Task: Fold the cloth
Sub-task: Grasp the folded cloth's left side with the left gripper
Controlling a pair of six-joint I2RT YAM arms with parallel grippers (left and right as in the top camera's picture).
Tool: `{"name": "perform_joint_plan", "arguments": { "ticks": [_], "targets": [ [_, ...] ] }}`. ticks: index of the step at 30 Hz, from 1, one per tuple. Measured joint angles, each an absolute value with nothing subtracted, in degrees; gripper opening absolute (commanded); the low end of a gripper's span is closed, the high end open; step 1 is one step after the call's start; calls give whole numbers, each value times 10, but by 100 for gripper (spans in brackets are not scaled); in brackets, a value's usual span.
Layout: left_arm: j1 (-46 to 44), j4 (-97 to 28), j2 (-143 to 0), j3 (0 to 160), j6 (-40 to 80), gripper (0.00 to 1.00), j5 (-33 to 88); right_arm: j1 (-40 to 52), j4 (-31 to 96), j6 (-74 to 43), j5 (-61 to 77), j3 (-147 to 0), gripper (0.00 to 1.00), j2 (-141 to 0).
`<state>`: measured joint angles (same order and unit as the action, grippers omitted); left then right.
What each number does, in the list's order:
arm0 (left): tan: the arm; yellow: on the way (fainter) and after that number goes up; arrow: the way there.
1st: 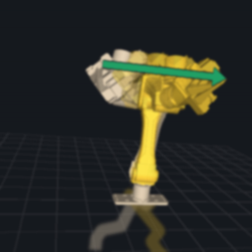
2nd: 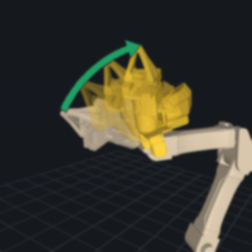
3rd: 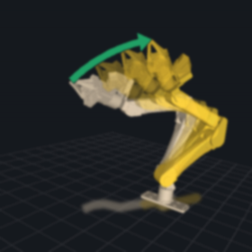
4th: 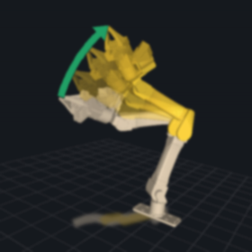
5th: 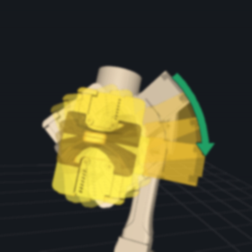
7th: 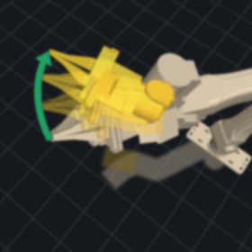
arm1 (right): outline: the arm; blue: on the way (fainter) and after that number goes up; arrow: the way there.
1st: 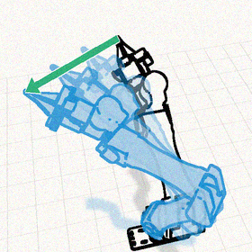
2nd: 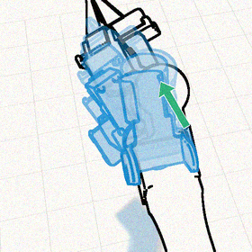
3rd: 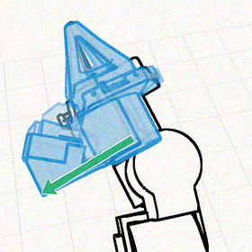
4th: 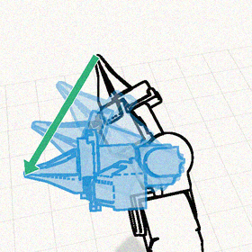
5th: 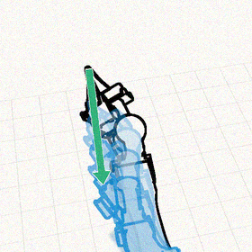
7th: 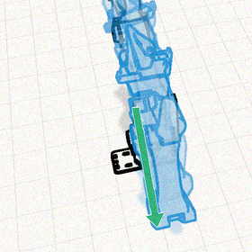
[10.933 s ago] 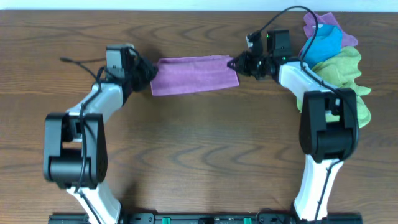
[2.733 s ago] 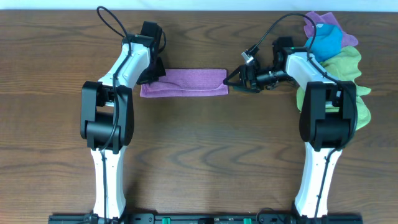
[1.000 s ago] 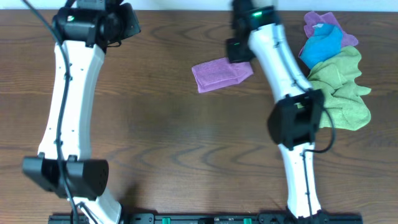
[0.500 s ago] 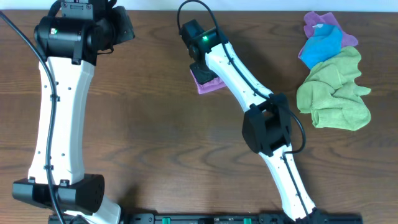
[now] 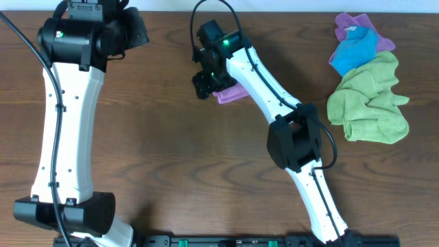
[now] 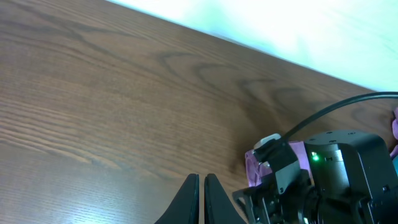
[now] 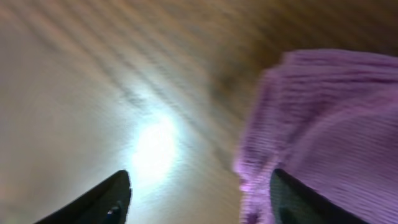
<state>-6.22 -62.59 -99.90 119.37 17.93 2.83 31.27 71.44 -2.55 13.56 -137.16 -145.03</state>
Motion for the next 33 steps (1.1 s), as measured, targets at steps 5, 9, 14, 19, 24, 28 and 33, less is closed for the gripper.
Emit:
{"name": "perform_joint_plan", "arguments": {
  "ticks": [5, 9, 14, 19, 24, 28, 33],
  "targets": [
    [-60, -606, -999, 1188, 176, 33, 26, 301, 716, -21, 173, -1372, 29, -1450],
    [-44, -571, -1002, 1144, 175, 56, 57, 261, 724, -23, 178, -1393, 1, -1450],
    [-35, -507, -1046, 1054, 179, 88, 144, 181, 729, -24, 165, -1409, 2, -1446],
    [-43, -429, -1124, 1001, 197, 92, 256, 129, 723, -26, 147, -1409, 1, -1446],
    [-67, -364, -1211, 992, 232, 94, 364, 119, 700, -26, 132, -1408, 2, -1446],
    [-96, -310, -1272, 991, 268, 95, 449, 118, 685, -26, 129, -1397, 1, -1446],
    [-111, -295, -1309, 991, 287, 95, 487, 116, 676, -30, 128, -1395, 2, -1457]
  ]
}}
